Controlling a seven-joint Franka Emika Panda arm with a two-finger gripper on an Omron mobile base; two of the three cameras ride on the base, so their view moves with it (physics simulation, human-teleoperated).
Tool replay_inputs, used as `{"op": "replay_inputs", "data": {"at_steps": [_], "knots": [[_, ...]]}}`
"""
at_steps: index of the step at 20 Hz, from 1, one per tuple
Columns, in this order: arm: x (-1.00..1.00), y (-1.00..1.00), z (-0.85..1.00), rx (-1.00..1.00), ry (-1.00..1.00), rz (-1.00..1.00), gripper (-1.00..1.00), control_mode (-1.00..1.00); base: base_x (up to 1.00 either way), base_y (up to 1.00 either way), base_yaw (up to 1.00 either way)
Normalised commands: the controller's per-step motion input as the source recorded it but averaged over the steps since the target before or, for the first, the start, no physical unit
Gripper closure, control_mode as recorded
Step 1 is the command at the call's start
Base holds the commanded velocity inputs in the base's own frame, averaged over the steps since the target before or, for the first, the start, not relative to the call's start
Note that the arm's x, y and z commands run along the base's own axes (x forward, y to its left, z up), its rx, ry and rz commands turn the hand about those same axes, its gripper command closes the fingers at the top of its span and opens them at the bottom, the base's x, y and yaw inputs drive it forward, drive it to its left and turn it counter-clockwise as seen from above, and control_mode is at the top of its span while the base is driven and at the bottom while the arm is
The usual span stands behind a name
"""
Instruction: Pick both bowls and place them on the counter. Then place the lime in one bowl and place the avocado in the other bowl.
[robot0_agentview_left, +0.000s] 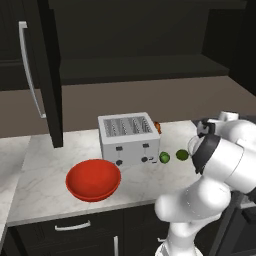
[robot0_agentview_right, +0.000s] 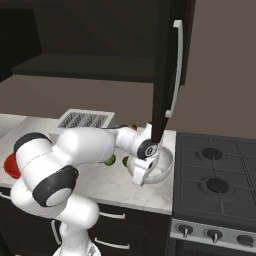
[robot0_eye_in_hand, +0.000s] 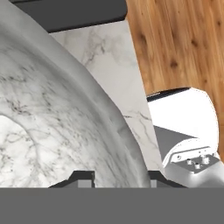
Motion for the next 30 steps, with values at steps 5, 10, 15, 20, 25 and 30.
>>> {"op": "replay_inputs", "data": {"at_steps": [5,10,15,20,25,30], "knots": [[-0.06,-0.09,0.0,0.01,0.08,0.0,1.0,-1.0,0.0,0.0,0.0],[-0.09,-0.07,0.0,0.02,0.03,0.0,1.0,-1.0,0.0,0.0,0.0],[-0.11,0.0,0.0,0.02,0.0,0.0,-1.0,-1.0,0.0,0.0,0.0],[-0.04,0.0,0.0,0.0,0.0,0.0,-1.0,-1.0,0.0,0.0,0.0],[-0.01,0.03,0.04,0.0,0.0,0.0,-1.0,-1.0,0.0,0.0,0.0],[0.0,0.18,0.17,0.0,0.0,0.03,-1.0,-1.0,0.0,0.0,0.0]]}}
